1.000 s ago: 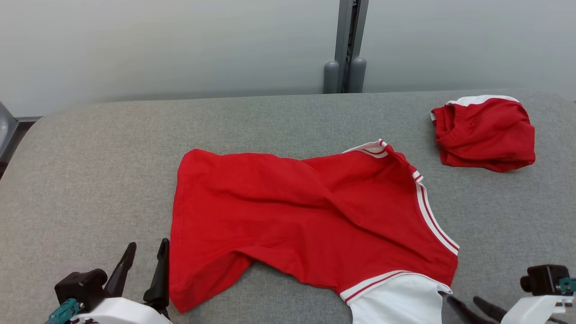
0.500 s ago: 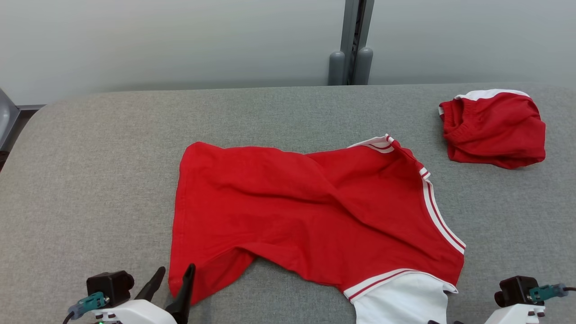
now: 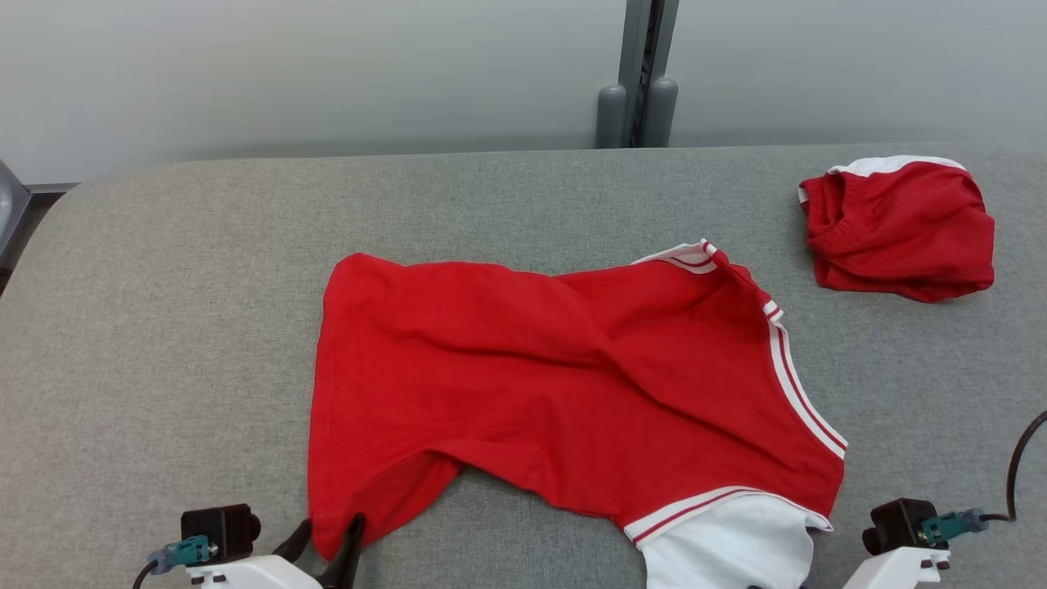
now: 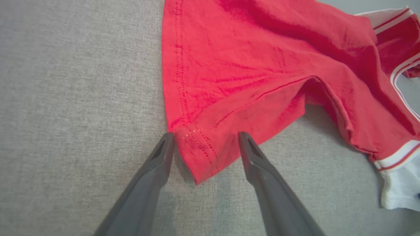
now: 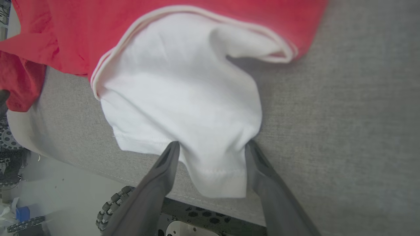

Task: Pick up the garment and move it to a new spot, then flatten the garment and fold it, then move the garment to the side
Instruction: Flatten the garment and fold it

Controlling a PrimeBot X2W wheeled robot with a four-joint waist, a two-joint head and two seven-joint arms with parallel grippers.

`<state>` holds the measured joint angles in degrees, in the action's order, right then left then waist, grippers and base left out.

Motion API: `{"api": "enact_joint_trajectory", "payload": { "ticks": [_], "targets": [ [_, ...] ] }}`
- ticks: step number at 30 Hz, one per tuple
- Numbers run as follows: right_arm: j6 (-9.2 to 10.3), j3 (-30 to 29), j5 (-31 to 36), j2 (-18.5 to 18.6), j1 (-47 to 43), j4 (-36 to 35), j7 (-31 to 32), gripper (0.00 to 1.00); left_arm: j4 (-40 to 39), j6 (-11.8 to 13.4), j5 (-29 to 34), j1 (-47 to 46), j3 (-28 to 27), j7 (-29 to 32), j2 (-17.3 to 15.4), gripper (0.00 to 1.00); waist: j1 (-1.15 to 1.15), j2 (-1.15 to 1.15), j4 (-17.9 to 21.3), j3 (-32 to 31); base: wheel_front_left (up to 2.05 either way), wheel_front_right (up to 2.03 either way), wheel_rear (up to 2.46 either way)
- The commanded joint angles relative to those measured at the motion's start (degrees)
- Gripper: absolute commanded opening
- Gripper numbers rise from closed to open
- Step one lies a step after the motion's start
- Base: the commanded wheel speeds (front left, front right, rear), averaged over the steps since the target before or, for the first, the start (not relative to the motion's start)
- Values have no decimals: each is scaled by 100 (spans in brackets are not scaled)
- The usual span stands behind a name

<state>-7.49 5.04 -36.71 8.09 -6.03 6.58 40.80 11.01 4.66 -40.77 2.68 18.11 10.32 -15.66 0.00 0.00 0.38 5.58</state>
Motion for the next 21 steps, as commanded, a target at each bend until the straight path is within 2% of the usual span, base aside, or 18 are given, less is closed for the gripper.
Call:
{"api": "enact_joint_trajectory", "payload": {
  "ticks": [1,11,21],
  "targets": [
    [-2,61,-34,24,69,92,-35,100,43,-26,-31,-115,7,15,-17,100,0,0,-1,4,0,0,0],
    [-2,341,-227,99,207,272,-293,100,275,66,-88,-148,-26,36,-21,100,0,0,-14,10,0,0,0],
    [-2,614,-368,191,416,384,-613,100,389,-60,-91,-306,64,-29,60,100,0,0,7,37,0,0,0]
  ]
}}
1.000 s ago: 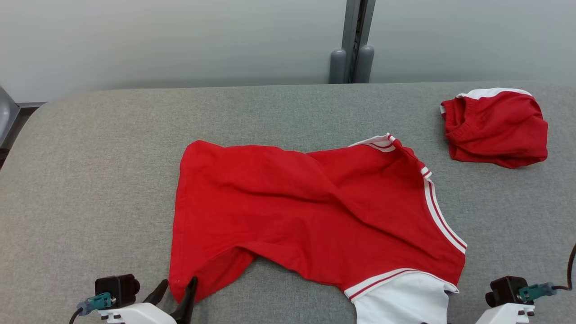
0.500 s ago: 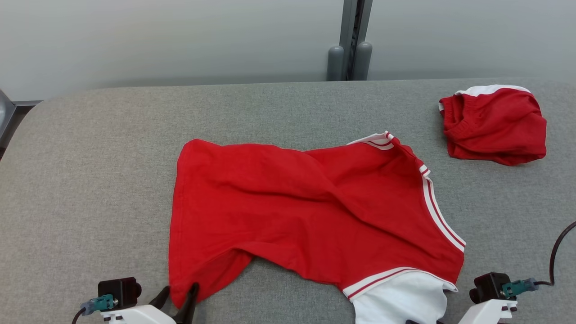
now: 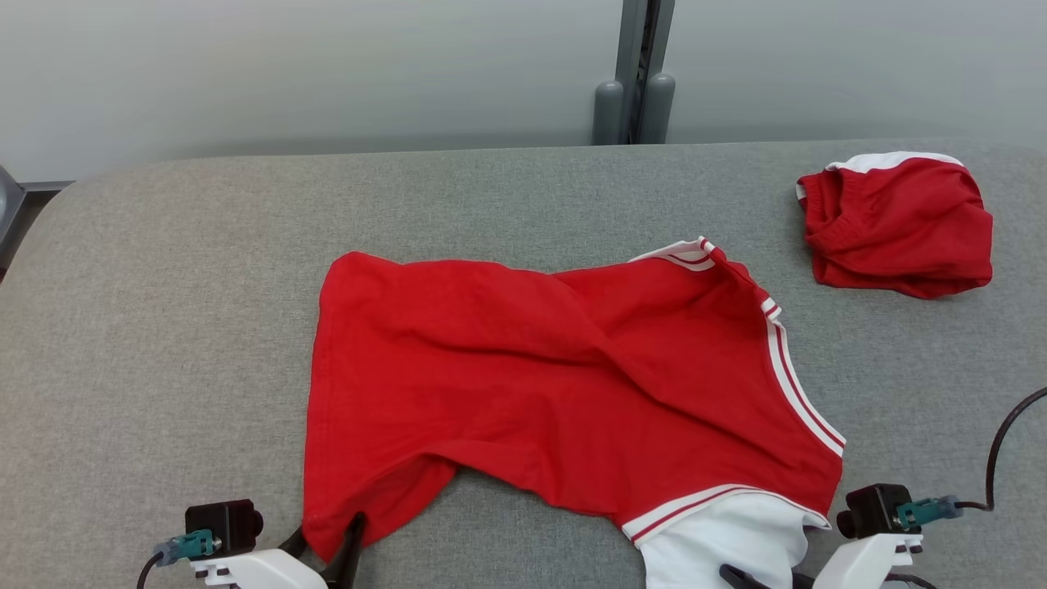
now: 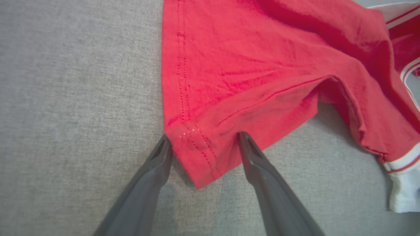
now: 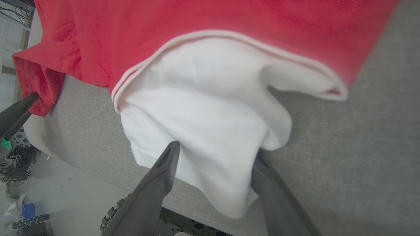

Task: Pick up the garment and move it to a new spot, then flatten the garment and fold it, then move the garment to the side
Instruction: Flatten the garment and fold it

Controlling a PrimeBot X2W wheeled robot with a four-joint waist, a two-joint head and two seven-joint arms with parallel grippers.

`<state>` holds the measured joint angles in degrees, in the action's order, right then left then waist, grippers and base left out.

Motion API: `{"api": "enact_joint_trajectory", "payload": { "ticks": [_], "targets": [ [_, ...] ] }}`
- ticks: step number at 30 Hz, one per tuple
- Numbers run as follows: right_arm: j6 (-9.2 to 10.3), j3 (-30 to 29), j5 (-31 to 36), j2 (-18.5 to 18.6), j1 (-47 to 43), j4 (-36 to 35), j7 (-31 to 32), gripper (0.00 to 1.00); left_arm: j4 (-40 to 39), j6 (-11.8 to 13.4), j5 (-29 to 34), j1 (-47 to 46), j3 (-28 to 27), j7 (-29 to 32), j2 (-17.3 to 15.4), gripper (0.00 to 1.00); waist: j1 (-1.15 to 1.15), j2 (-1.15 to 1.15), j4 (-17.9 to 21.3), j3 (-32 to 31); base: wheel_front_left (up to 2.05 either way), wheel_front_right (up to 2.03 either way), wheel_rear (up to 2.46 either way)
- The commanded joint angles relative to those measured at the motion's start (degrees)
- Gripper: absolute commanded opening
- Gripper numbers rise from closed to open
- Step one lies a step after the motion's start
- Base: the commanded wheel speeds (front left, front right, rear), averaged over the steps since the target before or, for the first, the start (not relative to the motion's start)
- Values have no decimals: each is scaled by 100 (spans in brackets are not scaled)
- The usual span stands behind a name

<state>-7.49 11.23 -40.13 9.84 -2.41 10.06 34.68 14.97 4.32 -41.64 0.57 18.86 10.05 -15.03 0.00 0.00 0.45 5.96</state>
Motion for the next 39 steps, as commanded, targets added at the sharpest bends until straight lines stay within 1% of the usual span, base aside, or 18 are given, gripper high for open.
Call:
{"api": "enact_joint_trajectory", "payload": {
  "ticks": [1,2,3,4,5,6,7,16,22,29,34,38,39],
  "targets": [
    [-2,28,-42,24,77,44,-42,98,-3,-28,2,-117,-9,-17,-4,100,0,0,4,3,0,0,0],
    [-2,68,-71,35,91,61,-73,64,12,-33,2,-133,-11,-40,-6,96,0,0,7,7,0,0,0],
    [-2,111,-98,52,94,69,-102,39,24,-31,-1,-140,-12,-46,-12,73,0,0,9,6,0,0,0],
    [-2,148,-135,72,104,78,-138,10,33,-41,-8,-138,-14,-56,-21,45,0,0,10,4,0,0,0],
    [-2,168,-159,91,118,89,-168,0,42,-51,-12,-138,-17,-62,-28,30,0,0,12,1,0,0,0],
    [-2,183,-178,113,132,96,-204,0,47,-55,-13,-137,-22,-67,-33,5,0,0,12,-1,0,0,0],
    [-2,213,-200,139,148,100,-223,0,49,-64,-14,-135,-23,-81,-40,0,0,0,12,-4,0,0,0],
    [-2,356,-537,324,193,-37,-441,0,-117,-63,-44,-60,-73,-181,-123,0,0,0,-1,-71,0,0,0],
    [-2,187,-1025,506,41,-540,-403,0,-594,29,-75,145,-179,-162,-266,0,0,0,13,-112,0,0,0],
    [-3,-172,-1507,686,-235,-1325,-247,0,-1440,184,-86,386,-225,32,-446,0,0,0,56,-124,0,0,0],
    [-3,-252,-1609,790,39,-1770,-322,0,-1881,261,22,261,-201,190,-598,0,0,0,106,-49,0,0,0],
    [-3,-228,-1762,844,490,-1968,-479,0,-2134,209,109,-60,-196,464,-851,0,0,0,114,87,0,0,0],
    [-3,-228,-1762,844,490,-1968,-479,0,-2134,209,109,-60,-196,464,-851,0,0,0,114,87,0,0,0]
  ]
}}
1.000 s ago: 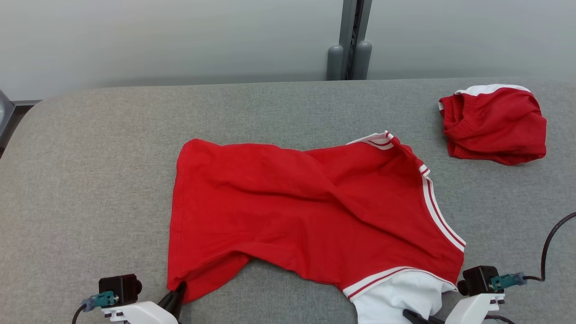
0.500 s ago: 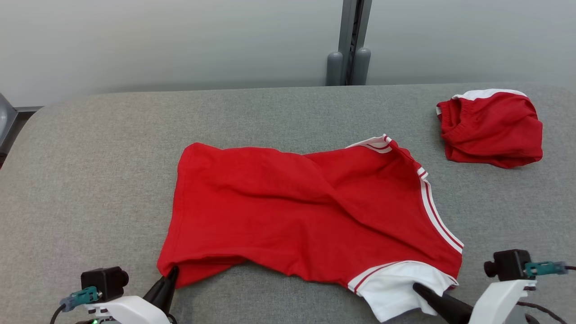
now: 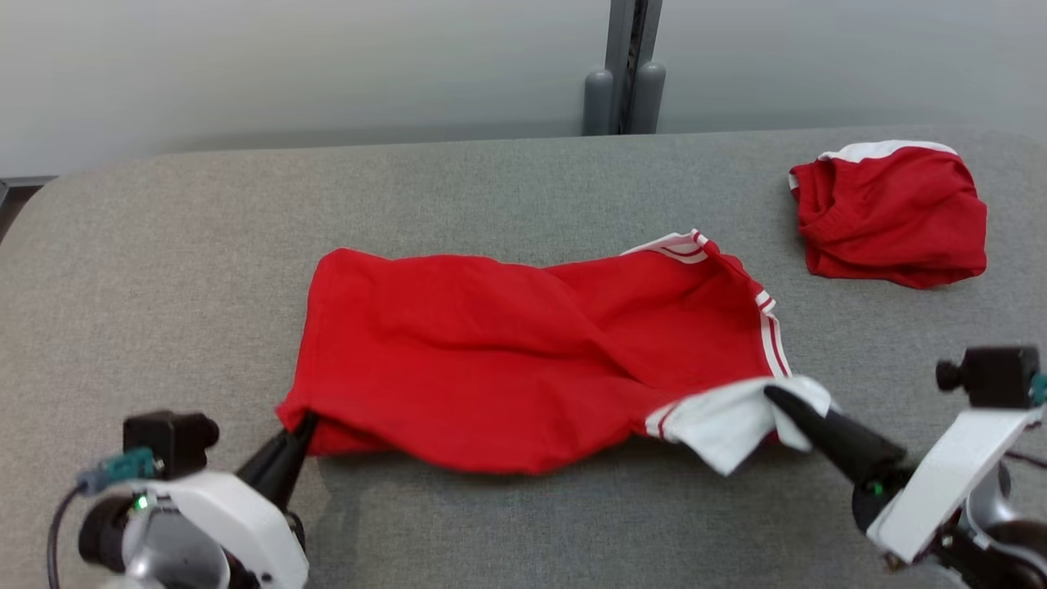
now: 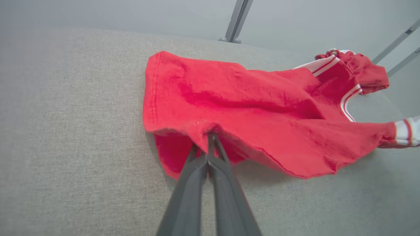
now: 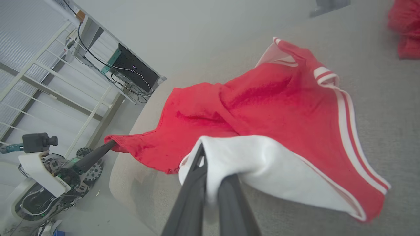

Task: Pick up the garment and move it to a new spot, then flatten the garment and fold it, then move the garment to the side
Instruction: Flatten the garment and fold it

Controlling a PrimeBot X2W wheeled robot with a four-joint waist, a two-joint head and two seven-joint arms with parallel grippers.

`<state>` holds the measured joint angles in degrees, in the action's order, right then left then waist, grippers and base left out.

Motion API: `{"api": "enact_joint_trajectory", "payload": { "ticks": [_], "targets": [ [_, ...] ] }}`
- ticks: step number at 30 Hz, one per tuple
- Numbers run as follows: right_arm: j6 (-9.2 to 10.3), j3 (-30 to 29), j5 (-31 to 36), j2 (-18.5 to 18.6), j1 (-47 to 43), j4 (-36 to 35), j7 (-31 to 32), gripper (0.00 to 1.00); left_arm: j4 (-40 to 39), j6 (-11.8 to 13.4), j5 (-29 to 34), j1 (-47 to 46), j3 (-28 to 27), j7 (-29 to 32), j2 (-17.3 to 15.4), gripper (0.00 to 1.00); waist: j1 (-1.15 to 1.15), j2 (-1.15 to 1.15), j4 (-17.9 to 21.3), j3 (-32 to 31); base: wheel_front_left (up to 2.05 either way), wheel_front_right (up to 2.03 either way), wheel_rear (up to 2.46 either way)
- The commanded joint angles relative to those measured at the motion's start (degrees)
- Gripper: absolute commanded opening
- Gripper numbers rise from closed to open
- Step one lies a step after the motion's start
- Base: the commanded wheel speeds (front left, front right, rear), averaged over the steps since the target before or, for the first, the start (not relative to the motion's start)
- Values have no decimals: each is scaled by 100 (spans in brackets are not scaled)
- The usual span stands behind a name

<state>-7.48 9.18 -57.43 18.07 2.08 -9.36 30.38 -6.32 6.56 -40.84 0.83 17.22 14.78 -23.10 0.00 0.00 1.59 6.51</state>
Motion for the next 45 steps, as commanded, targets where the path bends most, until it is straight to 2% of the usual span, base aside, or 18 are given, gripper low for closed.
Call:
{"api": "enact_joint_trajectory", "payload": {
  "ticks": [1,6,10,17,18,20,26,31,37,45],
  "targets": [
    [-4,-23,-98,36,182,-37,-76,0,-42,-46,54,-203,-16,89,-114,0,0,0,-8,68,0,0,0],
    [-4,-99,-413,213,1024,63,-208,0,-138,-201,197,-994,-63,666,-623,0,0,0,-46,336,0,0,0],
    [-4,-137,-690,370,1945,374,-78,0,-160,-441,-5,-1816,-135,1197,-884,0,0,0,-59,706,0,0,0],
    [-4,14,-937,562,3782,996,-29,0,539,-969,-455,-3676,-239,1726,-867,0,0,0,-165,1422,0,0,0],
    [-4,90,-887,608,4320,1195,-113,0,859,-1090,-419,-4230,-243,1674,-860,0,0,0,-178,1634,0,0,0],
    [-4,209,-831,645,4824,1413,-219,0,1180,-1214,-327,-4768,-183,1567,-845,0,0,0,-189,1808,0,0,0],
    [-4,515,-747,674,6304,2074,-648,0,2126,-1391,-165,-6233,87,1122,-842,0,0,0,-186,2241,0,0,0],
    [-4,821,-685,759,7437,2461,-1051,0,2717,-1403,42,-7365,460,438,-924,0,0,0,-207,2520,0,0,0],
    [-3,1121,-481,854,8654,2977,-1830,0,3386,-1404,103,-8466,1024,-235,-1038,0,0,0,-210,2798,0,0,0],
    [-1,1538,-215,916,9895,3579,-2943,0,4191,-1404,104,-9467,1340,-991,-906,0,0,0,-214,3037,0,0,0]
  ]
}}
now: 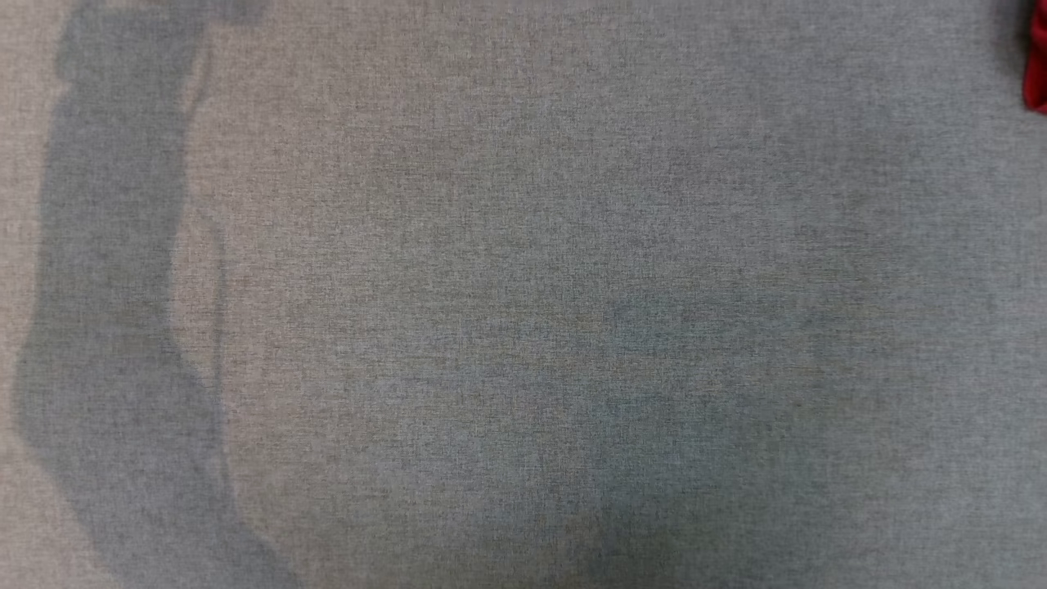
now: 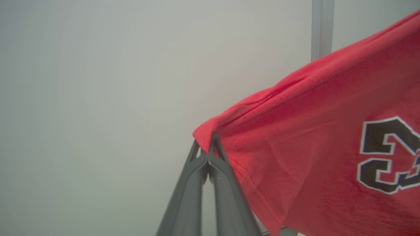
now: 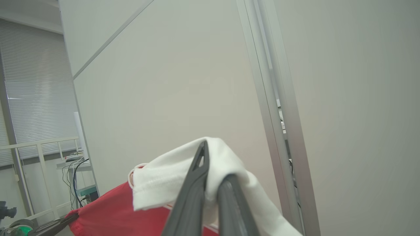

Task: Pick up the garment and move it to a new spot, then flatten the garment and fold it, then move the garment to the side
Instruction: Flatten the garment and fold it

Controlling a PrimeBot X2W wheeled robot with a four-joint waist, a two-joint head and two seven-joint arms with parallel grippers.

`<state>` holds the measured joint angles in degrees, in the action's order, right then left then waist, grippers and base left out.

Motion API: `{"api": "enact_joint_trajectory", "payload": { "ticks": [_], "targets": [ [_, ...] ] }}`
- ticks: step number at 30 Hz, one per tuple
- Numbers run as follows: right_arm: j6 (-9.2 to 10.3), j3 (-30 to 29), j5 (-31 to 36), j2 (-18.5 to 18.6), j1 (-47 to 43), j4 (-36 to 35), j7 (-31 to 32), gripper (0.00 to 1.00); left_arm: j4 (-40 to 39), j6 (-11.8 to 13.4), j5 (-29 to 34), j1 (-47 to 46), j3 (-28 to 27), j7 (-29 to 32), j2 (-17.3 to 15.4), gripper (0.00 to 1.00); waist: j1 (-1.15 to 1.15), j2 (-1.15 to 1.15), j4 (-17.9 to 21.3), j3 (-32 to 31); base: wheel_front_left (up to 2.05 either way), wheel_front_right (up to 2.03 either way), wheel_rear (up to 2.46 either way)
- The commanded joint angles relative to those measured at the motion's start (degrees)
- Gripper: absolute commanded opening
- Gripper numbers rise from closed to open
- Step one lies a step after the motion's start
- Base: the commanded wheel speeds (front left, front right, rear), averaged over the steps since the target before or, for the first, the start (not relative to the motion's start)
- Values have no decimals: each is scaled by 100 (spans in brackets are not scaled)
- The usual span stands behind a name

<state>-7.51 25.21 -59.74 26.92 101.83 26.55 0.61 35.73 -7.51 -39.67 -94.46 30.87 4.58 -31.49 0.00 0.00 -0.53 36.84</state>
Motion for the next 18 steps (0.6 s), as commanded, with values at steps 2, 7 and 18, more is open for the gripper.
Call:
{"api": "enact_joint_trajectory", "payload": {
  "ticks": [2,7,18],
  "targets": [
    [2,118,57,49,163,148,-221,0,212,4,-91,-122,73,-70,23,0,0,0,-8,34,0,0,0],
    [1,750,-184,35,253,268,-508,0,533,3,-398,-194,455,-217,152,0,0,0,-12,106,0,0,0],
    [0,2298,-883,732,-1027,-291,-549,0,111,3,-1500,1043,1773,-148,-206,0,0,0,36,-208,0,0,0]
  ]
}}
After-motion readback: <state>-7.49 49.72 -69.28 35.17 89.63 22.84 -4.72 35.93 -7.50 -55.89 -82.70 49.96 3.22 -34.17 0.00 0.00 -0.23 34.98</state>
